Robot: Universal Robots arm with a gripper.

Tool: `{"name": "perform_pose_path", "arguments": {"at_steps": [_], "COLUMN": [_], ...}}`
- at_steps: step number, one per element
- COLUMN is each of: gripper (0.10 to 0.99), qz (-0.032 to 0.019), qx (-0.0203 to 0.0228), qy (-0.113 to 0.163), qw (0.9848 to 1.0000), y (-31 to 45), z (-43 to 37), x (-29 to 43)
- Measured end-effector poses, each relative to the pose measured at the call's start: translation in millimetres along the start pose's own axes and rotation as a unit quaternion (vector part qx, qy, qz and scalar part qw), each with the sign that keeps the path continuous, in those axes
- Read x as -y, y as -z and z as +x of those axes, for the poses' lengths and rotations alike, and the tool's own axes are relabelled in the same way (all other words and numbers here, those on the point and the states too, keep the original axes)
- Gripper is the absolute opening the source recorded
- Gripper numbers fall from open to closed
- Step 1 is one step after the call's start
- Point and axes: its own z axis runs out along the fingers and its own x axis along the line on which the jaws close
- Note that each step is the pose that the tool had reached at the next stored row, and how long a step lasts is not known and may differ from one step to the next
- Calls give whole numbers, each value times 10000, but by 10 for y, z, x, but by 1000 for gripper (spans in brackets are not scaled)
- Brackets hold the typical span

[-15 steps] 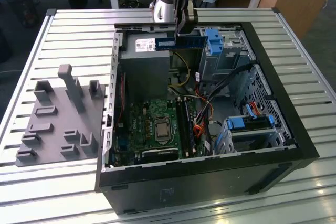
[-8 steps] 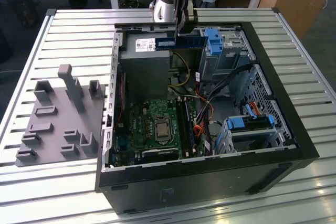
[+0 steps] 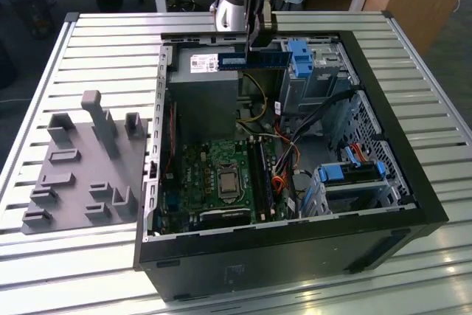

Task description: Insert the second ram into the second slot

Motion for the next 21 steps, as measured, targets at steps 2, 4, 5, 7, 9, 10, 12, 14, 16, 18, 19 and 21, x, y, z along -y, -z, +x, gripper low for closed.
{"name": "perform_pose_path", "arguments": {"at_steps": [2, 4, 5, 7, 9, 10, 12, 14, 16, 18, 19, 21], "gripper": [137, 137, 137, 137, 137, 137, 137, 137, 137, 137, 137, 137], "qz": [1, 1, 1, 2, 2, 3, 3, 4, 4, 4, 4, 5], "qx": [1, 2, 2, 3, 4, 5, 6, 6, 7, 6, 7, 9], "qy": [-30, -57, -72, -101, -133, -148, -173, -193, -211, -235, -253, -288], "qw": [10000, 10000, 10000, 9999, 9999, 9999, 9998, 9998, 9998, 9997, 9997, 9996], "y": [0, 0, 0, 0, 0, 0, 0, 0, 0, 0, 0, 0], "z": [0, 0, 0, 0, 0, 1, 4, 9, 12, 13, 13, 13], "x": [0, 0, 0, 0, 0, 0, 0, 0, 0, 0, 0, 0]}}
